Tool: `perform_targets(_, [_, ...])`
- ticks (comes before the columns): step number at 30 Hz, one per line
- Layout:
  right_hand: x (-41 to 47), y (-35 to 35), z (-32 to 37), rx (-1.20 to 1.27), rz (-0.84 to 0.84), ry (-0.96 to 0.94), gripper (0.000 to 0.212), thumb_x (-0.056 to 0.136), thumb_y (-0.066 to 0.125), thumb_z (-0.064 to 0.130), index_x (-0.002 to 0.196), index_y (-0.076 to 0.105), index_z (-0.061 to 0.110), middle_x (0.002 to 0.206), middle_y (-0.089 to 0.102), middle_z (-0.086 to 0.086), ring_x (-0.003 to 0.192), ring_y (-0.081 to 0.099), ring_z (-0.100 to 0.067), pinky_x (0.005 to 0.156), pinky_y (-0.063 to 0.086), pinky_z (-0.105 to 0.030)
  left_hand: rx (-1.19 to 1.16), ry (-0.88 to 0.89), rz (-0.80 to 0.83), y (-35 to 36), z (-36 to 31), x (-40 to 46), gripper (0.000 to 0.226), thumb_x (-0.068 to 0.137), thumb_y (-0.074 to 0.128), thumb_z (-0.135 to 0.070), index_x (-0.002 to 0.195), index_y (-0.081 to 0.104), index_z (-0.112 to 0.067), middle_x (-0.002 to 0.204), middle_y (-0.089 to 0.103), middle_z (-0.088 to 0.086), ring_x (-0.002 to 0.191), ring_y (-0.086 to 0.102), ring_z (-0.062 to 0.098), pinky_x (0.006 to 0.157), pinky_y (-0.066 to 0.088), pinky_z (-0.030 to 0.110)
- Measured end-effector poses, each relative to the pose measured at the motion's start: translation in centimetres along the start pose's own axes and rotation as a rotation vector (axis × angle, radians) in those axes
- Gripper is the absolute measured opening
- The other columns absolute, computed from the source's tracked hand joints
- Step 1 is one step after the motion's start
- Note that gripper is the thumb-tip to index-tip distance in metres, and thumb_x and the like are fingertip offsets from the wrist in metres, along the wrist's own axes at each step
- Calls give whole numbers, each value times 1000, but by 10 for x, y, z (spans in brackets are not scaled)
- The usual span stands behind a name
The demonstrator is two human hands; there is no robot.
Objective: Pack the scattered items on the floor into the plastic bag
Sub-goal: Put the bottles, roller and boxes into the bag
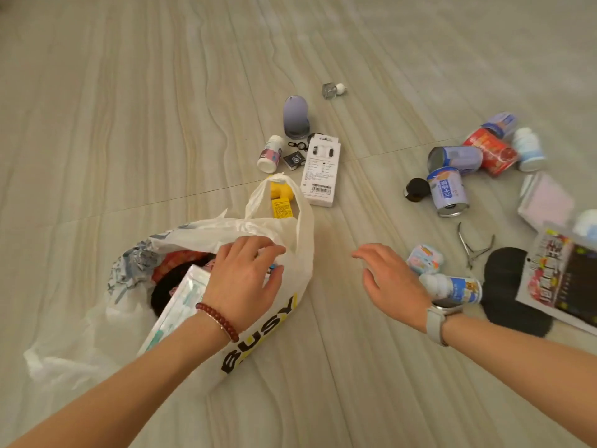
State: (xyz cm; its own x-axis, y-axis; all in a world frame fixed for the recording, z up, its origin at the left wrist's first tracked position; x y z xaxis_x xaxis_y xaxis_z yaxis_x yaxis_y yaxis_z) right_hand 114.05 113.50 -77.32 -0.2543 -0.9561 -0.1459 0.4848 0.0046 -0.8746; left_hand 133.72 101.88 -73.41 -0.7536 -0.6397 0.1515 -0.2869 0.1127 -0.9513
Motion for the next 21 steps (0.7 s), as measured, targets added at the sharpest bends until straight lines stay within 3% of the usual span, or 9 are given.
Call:
perform_targets(5, [-52, -26, -102, -260, 3, 265, 47, 72, 53, 29, 114, 57, 10, 109, 63, -12, 100, 62, -34, 79, 49, -41, -39, 202, 217, 52, -57, 24, 34, 73, 39, -33, 96, 62, -21, 88, 66, -1, 79, 66, 21, 66, 52, 32])
perform_targets(7, [-66, -27, -128, -305, 43, 288, 54, 75, 61, 30, 125, 50, 14, 120, 57, -8, 112, 55, -30, 89, 43, -39, -28, 242, 325, 72, -74, 36, 39, 74, 37, -33, 101, 61, -20, 92, 65, 0, 82, 66, 22, 66, 52, 33])
perform_targets(10, [-73, -20, -149, -300, 110, 347, 57, 84, 53, 35, 135, 34, 20, 130, 47, -1, 122, 42, -22, 94, 33, -34, -39, 206, 530, 102, -98, 64, 43, 89, 37, -29, 130, 41, -17, 129, 47, 5, 117, 47, 26, 94, 44, 39])
perform_targets(16, [-73, -4, -156, -26, 144, 425, 56, 85, 53, 32, 133, 32, 15, 123, 43, -7, 114, 44, -24, 95, 39, -34, -106, 210, 603, 157, -165, 124, 50, 94, 38, -27, 140, 25, -13, 146, 30, 7, 128, 34, 30, 102, 36, 42])
perform_targets(19, [-78, -1, -157, 92, 68, 471, 58, 84, 56, 30, 134, 31, 13, 122, 43, -7, 111, 42, -21, 94, 38, -29, -150, 187, 666, 182, -185, 140, 57, 95, 36, -29, 144, 10, -19, 154, 13, -2, 139, 17, 24, 108, 29, 44])
perform_targets(21, [-82, 3, -158, 113, 16, 479, 58, 85, 56, 32, 134, 32, 15, 121, 44, -5, 106, 42, -17, 91, 39, -26, -111, 164, 689, 196, -188, 142, 57, 95, 35, -32, 144, 7, -23, 154, 12, -6, 141, 10, 20, 108, 23, 45])
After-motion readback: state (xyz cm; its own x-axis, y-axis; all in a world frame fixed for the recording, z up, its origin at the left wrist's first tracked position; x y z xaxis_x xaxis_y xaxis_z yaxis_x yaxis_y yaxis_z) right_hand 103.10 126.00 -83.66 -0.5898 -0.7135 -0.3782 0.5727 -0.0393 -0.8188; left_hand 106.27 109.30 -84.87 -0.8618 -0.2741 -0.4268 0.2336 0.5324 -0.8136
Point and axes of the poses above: each hand's wrist, its own x-axis towards the middle knuckle, its own y-axis out of the palm, z = x × y, the point moved 2 cm from there along x, towards the middle knuckle
